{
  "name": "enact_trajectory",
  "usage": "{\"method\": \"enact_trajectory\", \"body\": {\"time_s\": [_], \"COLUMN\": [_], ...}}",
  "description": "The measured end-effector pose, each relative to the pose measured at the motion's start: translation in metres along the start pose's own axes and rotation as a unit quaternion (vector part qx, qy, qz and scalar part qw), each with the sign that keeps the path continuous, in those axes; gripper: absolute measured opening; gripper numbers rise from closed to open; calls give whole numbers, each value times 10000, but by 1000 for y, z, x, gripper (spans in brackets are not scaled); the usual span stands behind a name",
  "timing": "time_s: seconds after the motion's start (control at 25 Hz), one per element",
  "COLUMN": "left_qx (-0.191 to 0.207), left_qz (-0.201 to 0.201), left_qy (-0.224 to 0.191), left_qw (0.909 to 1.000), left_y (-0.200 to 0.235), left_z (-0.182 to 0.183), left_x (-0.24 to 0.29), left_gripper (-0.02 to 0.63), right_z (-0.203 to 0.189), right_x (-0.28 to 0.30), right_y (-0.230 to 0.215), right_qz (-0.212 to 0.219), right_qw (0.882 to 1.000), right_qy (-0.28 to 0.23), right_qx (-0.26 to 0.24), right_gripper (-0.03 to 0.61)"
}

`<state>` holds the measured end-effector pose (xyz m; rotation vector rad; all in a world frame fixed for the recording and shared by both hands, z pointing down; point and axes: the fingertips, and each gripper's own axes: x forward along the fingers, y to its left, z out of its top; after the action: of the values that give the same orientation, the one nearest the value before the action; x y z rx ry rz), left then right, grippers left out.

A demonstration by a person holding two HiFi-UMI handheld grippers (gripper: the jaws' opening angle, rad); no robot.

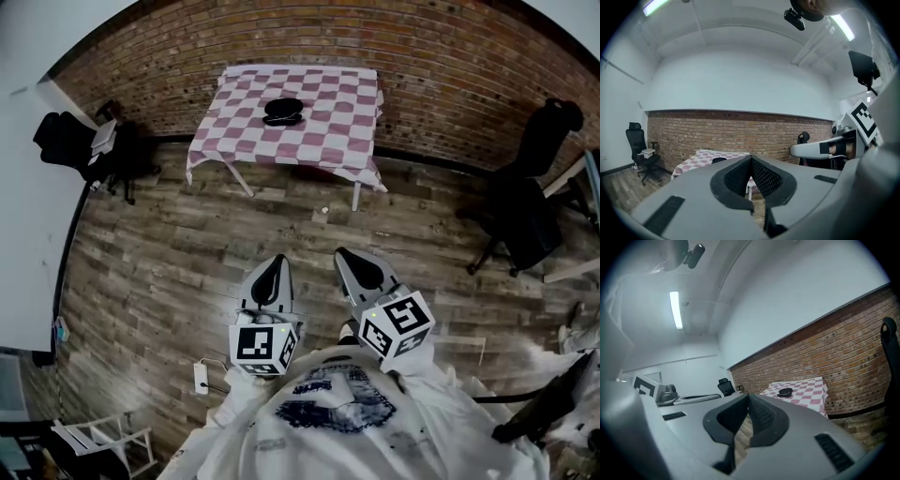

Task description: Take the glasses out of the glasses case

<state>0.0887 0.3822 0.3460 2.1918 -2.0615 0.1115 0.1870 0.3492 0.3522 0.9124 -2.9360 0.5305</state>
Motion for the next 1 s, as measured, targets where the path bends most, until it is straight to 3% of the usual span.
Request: {"method": "enact_trajectory", "body": {"time_s": [0.32, 0.68, 1.0], "left_qx": [189, 186, 77], "left_qz": [270, 498, 410], "left_qy": [-90, 15, 8], "left_qw": [9994, 9986, 9991], "left_y": [-12, -2, 20], "left_z": [9, 4, -1], "left_x": [21, 25, 61], "left_gripper": [9, 9, 9], "right_z": [-2, -7, -9], "right_x": [-4, 6, 28], "right_y": [-31, -36, -56], "right_qz": [180, 350, 111], "right_qw": [9997, 9991, 9995], "right_qy": [39, 147, 302], "right_qx": [168, 181, 78], "right_gripper": [14, 14, 14]}}
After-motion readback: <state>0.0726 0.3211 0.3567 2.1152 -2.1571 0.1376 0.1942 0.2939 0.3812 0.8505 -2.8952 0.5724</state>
